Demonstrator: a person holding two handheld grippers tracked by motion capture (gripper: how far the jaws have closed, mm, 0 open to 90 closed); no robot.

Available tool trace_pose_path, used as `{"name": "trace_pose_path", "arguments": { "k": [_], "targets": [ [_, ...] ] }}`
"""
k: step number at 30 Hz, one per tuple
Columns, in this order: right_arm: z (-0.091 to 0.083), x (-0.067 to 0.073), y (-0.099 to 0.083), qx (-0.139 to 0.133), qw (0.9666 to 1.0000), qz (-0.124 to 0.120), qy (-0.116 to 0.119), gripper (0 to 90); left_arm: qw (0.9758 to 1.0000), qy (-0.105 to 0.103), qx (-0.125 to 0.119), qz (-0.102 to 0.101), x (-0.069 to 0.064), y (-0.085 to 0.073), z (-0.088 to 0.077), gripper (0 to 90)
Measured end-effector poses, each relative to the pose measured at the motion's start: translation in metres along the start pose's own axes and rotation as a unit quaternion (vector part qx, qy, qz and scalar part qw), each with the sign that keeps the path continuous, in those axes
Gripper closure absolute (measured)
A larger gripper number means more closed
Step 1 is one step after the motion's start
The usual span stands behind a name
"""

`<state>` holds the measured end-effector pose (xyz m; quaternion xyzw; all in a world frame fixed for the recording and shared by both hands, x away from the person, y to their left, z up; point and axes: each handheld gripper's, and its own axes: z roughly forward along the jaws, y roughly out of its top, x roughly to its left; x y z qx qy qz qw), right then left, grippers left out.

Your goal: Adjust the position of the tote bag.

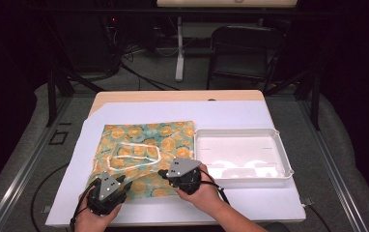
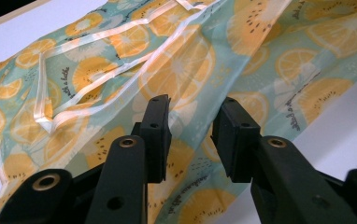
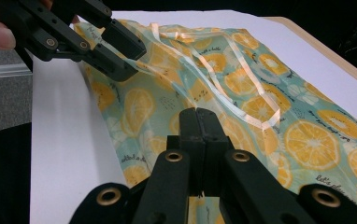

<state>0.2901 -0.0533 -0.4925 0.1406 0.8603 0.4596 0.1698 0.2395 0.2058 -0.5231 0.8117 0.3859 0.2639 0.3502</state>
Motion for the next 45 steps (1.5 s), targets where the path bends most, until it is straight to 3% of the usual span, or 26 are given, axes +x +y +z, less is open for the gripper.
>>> {"name": "trace_pose_path", "arguments": {
  "k": [17,29,37,40,45],
  "targets": [
    [0.001,0.005,0.0,0.004,0.9999,-0.01,0.005,90.0,0.9999,-0.011,0.005,-0.01,0.003,0.0,-0.002,89.8],
    [-0.001,0.004,0.0,0.012,0.9998,-0.011,0.008,90.0,0.9997,-0.012,-0.01,-0.02,0.008,0.007,-0.007,90.0],
    [-0.005,0.0,0.002,0.023,0.9994,-0.02,0.013,89.3,0.9997,0.003,-0.024,-0.007,0.013,0.024,-0.012,90.0],
    [-0.01,-0.003,0.007,0.029,0.9991,-0.029,0.012,88.4,0.9993,-0.004,-0.031,-0.019,0.021,0.034,-0.014,90.0],
    [-0.019,-0.008,0.016,0.025,0.999,-0.036,0.01,80.4,0.9993,0.004,-0.035,-0.011,0.031,0.052,-0.018,90.0]
  ]
}}
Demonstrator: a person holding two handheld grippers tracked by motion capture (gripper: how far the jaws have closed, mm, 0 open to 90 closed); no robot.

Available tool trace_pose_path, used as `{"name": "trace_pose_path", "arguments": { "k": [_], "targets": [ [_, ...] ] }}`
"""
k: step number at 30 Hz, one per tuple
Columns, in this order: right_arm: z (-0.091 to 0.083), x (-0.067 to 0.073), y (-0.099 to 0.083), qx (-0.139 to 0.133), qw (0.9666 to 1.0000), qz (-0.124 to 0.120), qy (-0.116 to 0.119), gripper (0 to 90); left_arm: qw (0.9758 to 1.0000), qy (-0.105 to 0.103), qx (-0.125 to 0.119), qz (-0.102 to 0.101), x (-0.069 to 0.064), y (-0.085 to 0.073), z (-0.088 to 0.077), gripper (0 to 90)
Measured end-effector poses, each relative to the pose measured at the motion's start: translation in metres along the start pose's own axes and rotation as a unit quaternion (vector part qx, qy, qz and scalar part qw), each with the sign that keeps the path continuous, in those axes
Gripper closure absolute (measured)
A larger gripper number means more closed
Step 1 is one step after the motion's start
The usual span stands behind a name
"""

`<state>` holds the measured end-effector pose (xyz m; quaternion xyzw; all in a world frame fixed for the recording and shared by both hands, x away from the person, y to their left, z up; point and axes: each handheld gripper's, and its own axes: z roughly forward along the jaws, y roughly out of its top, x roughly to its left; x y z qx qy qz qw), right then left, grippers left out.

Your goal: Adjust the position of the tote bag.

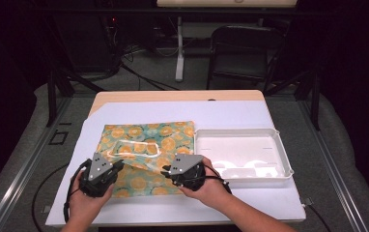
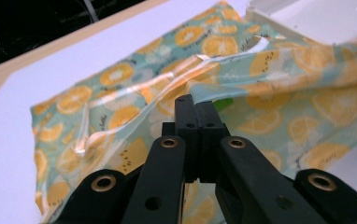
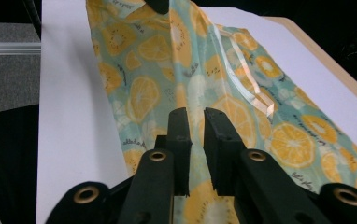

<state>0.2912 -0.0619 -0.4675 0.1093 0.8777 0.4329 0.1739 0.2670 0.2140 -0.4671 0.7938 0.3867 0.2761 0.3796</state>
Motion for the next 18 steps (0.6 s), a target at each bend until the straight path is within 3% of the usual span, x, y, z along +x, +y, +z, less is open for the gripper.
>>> {"name": "trace_pose_path", "arguments": {
  "k": [5,18],
  "targets": [
    [-0.009,-0.008,0.007,-0.008,1.0,0.004,-0.001,74.6,0.9998,0.011,-0.001,0.018,0.008,0.022,-0.003,90.0],
    [-0.018,-0.021,0.022,-0.025,0.9994,0.018,-0.012,69.8,0.9991,0.023,-0.021,0.028,0.021,0.061,-0.002,90.0]
  ]
}}
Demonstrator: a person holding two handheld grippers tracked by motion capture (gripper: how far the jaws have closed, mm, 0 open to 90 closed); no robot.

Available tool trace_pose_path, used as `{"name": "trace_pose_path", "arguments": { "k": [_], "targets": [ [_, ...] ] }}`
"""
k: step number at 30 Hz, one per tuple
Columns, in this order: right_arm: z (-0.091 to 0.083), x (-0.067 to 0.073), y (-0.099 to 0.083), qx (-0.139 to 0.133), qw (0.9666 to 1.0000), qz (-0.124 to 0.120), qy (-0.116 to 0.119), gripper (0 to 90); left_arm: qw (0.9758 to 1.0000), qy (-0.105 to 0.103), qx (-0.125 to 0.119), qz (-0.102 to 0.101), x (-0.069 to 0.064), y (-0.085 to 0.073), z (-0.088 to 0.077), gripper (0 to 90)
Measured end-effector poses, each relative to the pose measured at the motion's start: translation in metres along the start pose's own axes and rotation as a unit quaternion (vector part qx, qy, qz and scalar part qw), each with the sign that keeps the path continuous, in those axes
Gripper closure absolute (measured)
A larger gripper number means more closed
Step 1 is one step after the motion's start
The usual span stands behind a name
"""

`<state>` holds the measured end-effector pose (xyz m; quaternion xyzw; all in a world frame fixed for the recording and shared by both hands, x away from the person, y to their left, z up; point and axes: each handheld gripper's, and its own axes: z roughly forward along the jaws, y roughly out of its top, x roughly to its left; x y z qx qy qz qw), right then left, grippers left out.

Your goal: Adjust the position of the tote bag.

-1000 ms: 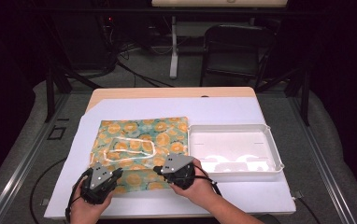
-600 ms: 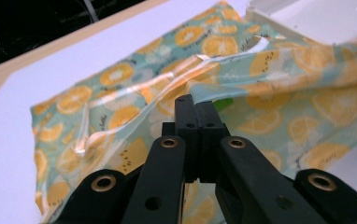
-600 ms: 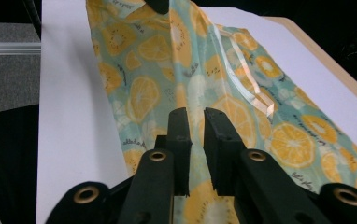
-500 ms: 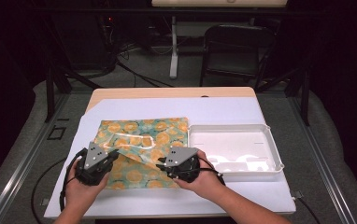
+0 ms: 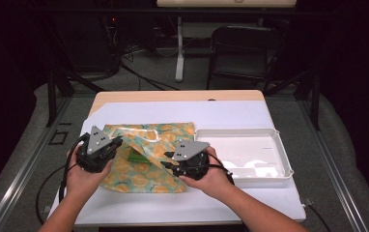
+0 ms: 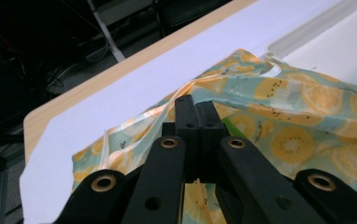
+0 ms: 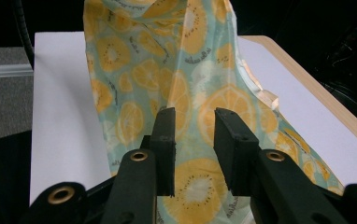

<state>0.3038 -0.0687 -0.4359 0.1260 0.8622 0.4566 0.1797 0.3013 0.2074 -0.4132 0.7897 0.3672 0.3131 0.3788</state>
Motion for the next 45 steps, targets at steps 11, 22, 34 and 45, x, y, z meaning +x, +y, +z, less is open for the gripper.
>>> {"name": "trace_pose_path", "arguments": {
  "k": [11,22,34,45],
  "targets": [
    [0.01,0.003,0.006,-0.001,0.9999,-0.008,-0.011,67.1,0.9997,0.014,-0.019,-0.003,0.009,0.023,0.002,90.0],
    [0.018,0.002,0.008,-0.005,0.9992,-0.01,-0.038,63.9,0.9994,0.021,-0.027,-0.008,0.016,0.036,0.009,90.0],
    [0.024,-0.001,0.007,-0.013,0.9986,0.0,-0.05,69.7,0.999,0.025,-0.033,-0.017,0.022,0.046,0.016,90.0],
    [0.025,-0.014,0.009,-0.017,0.9982,0.023,-0.052,71.9,0.9989,0.017,-0.035,-0.028,0.029,0.059,0.021,90.0]
  ]
}}
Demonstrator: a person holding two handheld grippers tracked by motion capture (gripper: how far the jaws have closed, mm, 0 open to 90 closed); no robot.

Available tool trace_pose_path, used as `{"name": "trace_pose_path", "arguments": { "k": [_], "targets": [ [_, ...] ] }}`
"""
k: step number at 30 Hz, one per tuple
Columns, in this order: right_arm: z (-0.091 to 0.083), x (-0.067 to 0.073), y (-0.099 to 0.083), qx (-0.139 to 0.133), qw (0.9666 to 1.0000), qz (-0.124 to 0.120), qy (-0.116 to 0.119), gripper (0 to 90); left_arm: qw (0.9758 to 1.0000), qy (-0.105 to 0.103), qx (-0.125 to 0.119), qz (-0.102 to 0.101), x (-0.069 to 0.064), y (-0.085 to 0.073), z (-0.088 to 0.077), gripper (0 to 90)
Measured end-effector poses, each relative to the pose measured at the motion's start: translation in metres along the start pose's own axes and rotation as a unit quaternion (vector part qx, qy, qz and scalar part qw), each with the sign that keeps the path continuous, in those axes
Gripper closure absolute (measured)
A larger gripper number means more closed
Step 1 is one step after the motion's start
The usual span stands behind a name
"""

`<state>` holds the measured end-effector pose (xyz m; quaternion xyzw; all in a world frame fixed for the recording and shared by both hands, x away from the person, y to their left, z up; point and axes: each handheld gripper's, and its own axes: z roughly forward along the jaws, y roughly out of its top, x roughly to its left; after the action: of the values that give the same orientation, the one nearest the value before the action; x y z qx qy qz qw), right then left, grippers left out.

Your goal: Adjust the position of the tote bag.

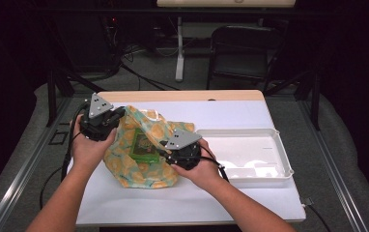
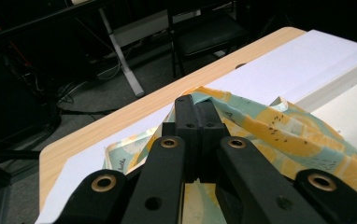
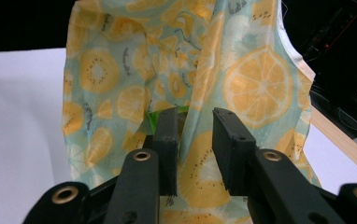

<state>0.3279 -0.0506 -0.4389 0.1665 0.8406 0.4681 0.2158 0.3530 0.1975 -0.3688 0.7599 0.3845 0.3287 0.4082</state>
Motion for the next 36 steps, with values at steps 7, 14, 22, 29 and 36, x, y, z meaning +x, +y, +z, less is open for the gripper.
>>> {"name": "trace_pose_path", "arguments": {
  "k": [7,14,22,29,36],
  "targets": [
    [0.001,-0.011,0.006,0.0,0.9999,0.016,0.002,72.2,0.9999,-0.005,0.002,-0.008,0.006,0.011,0.009,90.0],
    [0.004,-0.026,0.013,0.006,0.9992,0.04,0.003,71.9,0.9994,-0.019,0.003,-0.029,0.014,0.021,0.019,90.0],
    [0.01,-0.038,0.019,0.002,0.9979,0.065,0.002,71.1,0.9992,-0.016,0.011,-0.036,0.02,0.028,0.031,90.0],
    [0.016,-0.04,0.02,-0.003,0.9974,0.072,0.002,70.4,0.9984,-0.012,0.015,-0.053,0.028,0.029,0.039,90.0],
    [0.023,-0.042,0.022,0.0,0.9972,0.074,0.001,70.7,0.9963,-0.019,0.017,-0.083,0.038,0.03,0.046,90.0]
  ]
}}
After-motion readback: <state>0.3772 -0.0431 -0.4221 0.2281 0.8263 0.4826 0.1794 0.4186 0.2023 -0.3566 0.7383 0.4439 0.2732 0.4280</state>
